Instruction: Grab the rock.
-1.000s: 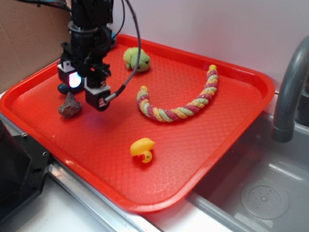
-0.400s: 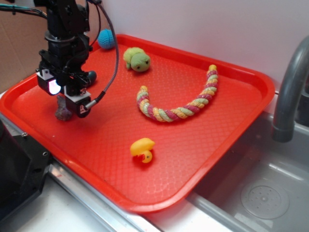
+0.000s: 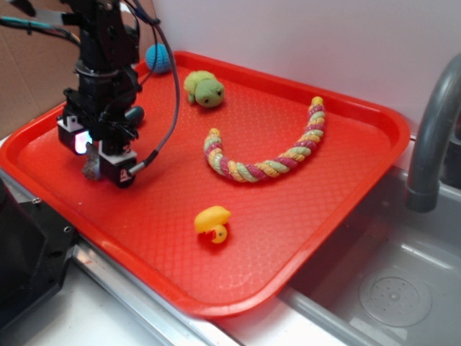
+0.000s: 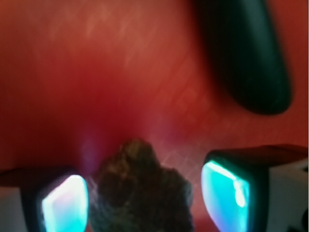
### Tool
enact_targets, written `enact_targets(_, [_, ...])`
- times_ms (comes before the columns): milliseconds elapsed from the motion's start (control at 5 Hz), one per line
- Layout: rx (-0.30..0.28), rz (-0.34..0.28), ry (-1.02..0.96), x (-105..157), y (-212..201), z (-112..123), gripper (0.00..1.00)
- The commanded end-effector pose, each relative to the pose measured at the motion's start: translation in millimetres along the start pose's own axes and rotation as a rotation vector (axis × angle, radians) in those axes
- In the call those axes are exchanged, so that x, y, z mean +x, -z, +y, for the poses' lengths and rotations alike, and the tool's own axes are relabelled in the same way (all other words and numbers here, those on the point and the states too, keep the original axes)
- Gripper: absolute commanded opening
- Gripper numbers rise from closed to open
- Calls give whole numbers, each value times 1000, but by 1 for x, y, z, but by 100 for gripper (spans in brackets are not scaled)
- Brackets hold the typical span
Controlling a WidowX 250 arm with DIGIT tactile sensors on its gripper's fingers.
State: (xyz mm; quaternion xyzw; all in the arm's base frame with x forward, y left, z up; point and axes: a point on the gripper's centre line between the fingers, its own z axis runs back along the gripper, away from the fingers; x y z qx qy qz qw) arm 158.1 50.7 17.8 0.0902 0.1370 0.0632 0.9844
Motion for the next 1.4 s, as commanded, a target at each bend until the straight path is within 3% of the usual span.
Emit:
enact_targets(0, [-17,24,-38,2,13,0,0])
enact_targets(200, [-11,19,-45,4,5,1,0])
enact_targets(400, [-6,-72,-112,7,-48,5,0])
enact_targets(600, [2,-190,-142,1,-103,-6,0])
enact_targets(800, [-111,-317,-106,-25,-153,-10,0])
enact_targets(1000, [-223,-344,-63,-53,-195,8,0])
enact_targets(1200, [-204,-329,-66,-59,-216,15,0])
